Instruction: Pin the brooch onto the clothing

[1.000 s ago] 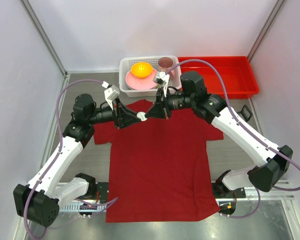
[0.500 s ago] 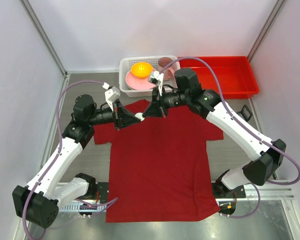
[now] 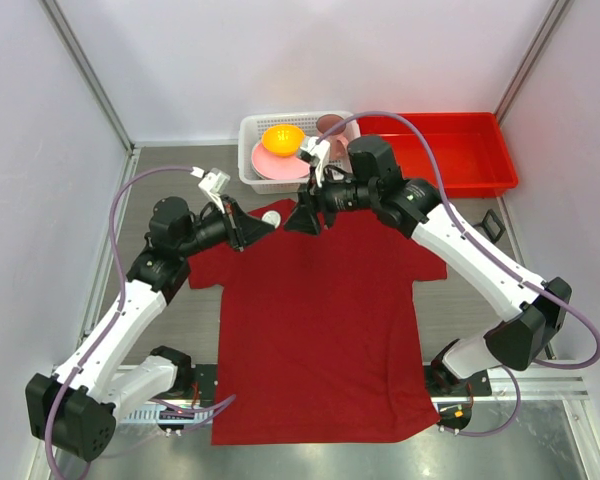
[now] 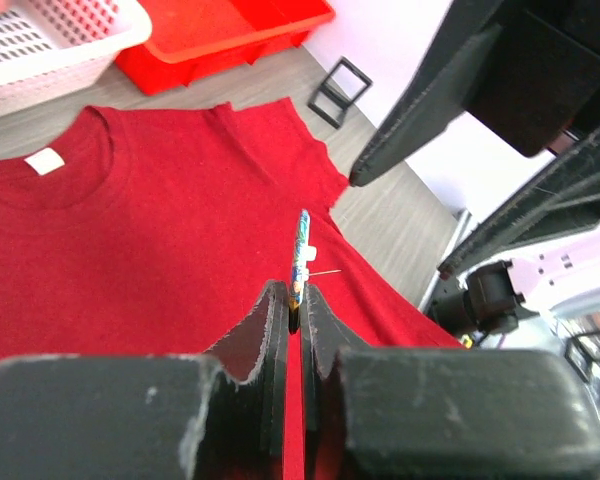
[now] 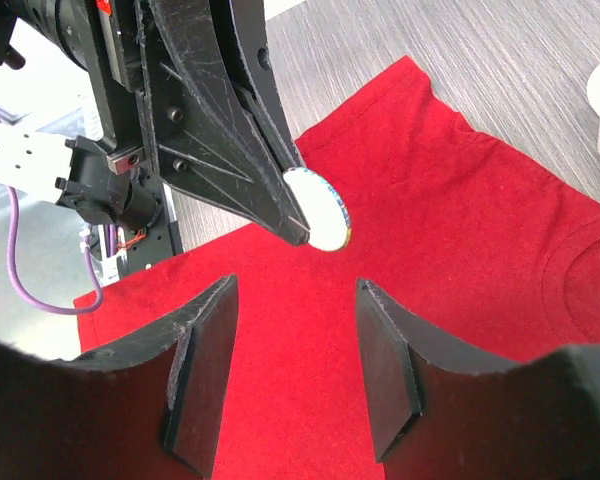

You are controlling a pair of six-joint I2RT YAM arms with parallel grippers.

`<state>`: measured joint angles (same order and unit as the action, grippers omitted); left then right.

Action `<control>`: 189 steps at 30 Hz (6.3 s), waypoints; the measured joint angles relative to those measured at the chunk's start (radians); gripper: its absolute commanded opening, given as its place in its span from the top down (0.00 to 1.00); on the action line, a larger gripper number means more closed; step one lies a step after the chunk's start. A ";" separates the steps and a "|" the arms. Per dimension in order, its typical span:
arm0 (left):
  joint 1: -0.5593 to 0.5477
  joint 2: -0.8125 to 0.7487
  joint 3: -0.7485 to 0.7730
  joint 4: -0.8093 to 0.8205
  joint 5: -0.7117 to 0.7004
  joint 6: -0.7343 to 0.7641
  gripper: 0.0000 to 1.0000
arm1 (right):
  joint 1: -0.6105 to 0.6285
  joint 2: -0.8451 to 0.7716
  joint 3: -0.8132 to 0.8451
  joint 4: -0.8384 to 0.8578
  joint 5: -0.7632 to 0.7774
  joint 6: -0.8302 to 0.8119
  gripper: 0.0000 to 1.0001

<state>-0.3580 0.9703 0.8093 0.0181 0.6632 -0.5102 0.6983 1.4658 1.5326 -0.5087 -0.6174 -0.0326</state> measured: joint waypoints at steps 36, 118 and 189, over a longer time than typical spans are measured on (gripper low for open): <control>-0.009 -0.026 0.006 -0.033 -0.129 -0.025 1.00 | 0.150 0.063 0.032 0.065 0.332 -0.147 0.99; 0.007 0.020 0.347 -0.630 0.225 0.600 0.60 | 0.035 0.153 0.214 -0.346 -0.291 -0.289 0.99; 0.157 0.155 0.028 -0.544 -0.500 0.003 1.00 | 0.175 0.456 0.089 0.057 0.778 0.187 0.36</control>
<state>-0.2008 1.1252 0.8371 -0.5255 0.1635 -0.5076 0.8738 1.9217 1.6218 -0.4519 0.1608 0.1539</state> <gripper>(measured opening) 0.025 0.736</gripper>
